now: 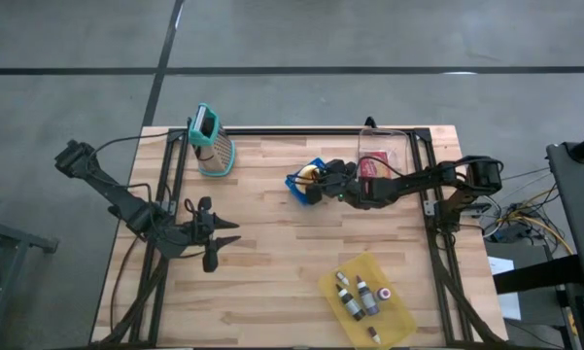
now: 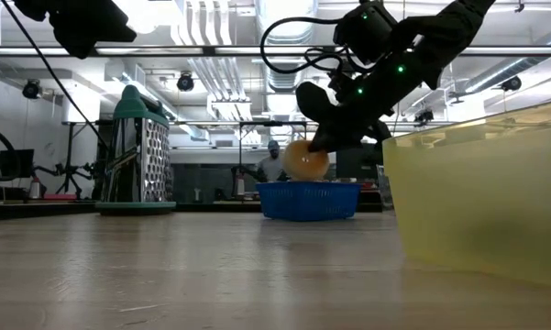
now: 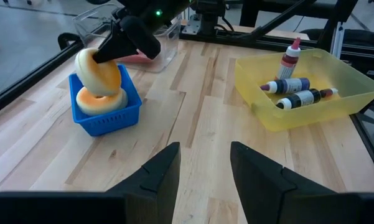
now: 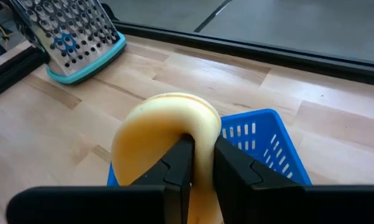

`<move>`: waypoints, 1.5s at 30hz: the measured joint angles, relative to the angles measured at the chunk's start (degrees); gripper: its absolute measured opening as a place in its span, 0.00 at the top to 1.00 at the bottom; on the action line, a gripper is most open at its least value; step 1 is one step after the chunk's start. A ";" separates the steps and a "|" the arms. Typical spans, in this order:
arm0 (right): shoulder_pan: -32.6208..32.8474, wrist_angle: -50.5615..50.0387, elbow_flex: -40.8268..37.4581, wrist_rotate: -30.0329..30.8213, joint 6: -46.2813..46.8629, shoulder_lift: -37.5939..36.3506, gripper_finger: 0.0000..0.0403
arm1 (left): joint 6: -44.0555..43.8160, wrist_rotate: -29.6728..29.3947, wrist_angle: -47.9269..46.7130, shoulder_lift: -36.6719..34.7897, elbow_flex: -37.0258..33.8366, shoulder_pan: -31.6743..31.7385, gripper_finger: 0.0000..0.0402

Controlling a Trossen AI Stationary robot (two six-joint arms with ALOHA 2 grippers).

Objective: Pick & Place Food Item
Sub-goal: Stack the orange donut on top of the top orange donut in the blue bin, then return to Home Position

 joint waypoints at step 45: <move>-0.02 -0.04 0.33 -2.97 -0.19 0.00 0.62 | 0.00 -0.01 0.01 -0.02 0.00 0.00 0.63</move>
